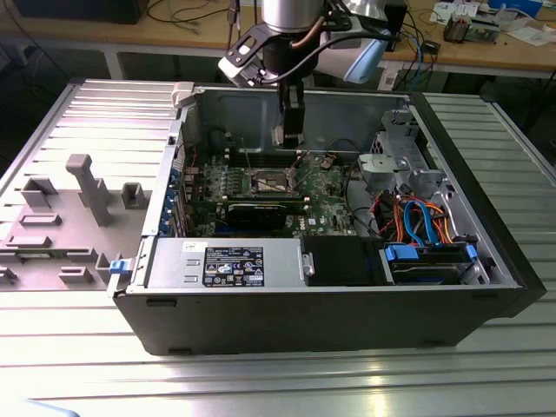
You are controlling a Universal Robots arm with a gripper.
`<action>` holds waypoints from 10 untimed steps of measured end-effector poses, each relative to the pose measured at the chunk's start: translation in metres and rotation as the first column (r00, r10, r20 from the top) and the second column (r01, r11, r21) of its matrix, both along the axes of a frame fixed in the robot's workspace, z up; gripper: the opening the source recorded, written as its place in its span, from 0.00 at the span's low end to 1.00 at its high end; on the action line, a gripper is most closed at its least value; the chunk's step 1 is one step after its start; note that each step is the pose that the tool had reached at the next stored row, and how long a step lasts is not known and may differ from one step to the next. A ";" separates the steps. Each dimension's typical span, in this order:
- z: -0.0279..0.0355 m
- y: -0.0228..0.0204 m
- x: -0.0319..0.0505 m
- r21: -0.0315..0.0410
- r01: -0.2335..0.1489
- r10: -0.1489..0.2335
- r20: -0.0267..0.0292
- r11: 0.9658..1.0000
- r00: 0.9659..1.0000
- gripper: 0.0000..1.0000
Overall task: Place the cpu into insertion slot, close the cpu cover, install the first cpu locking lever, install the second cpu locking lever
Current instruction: 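Place the cpu into insertion slot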
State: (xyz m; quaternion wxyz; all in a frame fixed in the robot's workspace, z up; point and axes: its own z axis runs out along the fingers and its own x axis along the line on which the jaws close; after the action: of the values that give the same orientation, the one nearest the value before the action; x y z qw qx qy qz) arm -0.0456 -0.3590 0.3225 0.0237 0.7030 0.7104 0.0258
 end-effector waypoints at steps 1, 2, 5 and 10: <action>-0.0004 0.0001 -0.0001 0.000 0.000 0.000 -0.004 1.000 1.000 0.54; -0.0010 0.0004 -0.0001 0.000 0.000 0.000 -0.007 1.000 1.000 0.54; -0.0041 0.0025 0.0000 0.000 0.000 0.000 -0.009 1.000 1.000 0.54; -0.0128 0.0071 -0.0006 0.001 0.000 0.000 -0.009 1.000 1.000 0.54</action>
State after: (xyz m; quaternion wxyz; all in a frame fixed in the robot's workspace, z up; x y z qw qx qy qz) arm -0.0462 -0.3519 0.3097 0.0202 0.7032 0.7104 0.0229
